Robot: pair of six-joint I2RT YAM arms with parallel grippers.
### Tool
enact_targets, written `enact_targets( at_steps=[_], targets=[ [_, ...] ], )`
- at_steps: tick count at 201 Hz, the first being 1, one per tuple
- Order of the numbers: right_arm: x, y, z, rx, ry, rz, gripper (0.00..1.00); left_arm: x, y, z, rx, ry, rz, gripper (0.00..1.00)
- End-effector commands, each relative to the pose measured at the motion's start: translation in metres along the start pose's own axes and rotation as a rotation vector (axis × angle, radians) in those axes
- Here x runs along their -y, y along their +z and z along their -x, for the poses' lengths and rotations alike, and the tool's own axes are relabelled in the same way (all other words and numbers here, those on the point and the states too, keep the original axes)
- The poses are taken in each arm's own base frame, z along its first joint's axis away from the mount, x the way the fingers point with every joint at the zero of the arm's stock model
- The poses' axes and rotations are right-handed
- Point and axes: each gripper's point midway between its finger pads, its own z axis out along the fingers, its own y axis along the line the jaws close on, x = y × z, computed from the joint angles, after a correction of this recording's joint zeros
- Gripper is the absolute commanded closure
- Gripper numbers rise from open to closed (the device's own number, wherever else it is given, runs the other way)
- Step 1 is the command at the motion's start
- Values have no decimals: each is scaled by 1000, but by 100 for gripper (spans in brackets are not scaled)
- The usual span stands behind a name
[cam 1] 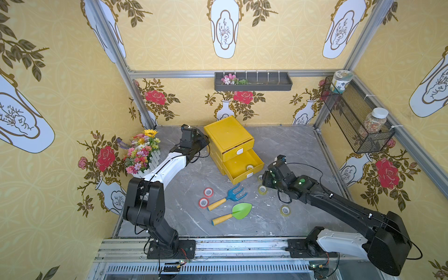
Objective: Place the transparent tape into the drawer according to color
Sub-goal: Adjust the storage box at the center of the board.
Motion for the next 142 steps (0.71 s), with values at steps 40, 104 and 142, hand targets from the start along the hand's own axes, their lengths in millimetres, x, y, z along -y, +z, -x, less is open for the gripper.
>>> enact_targets(
  at_steps=[40, 104, 142],
  targets=[
    [-81, 29, 53, 31, -154, 132, 56, 12, -69, -14, -5, -7, -137, 27],
    [-137, 71, 74, 41, -178, 223, 60, 1, -118, -40, -28, 18, -160, 24],
    [-167, 88, 83, 69, -176, 261, 61, -7, -121, -49, -55, 27, -145, 24]
  ],
)
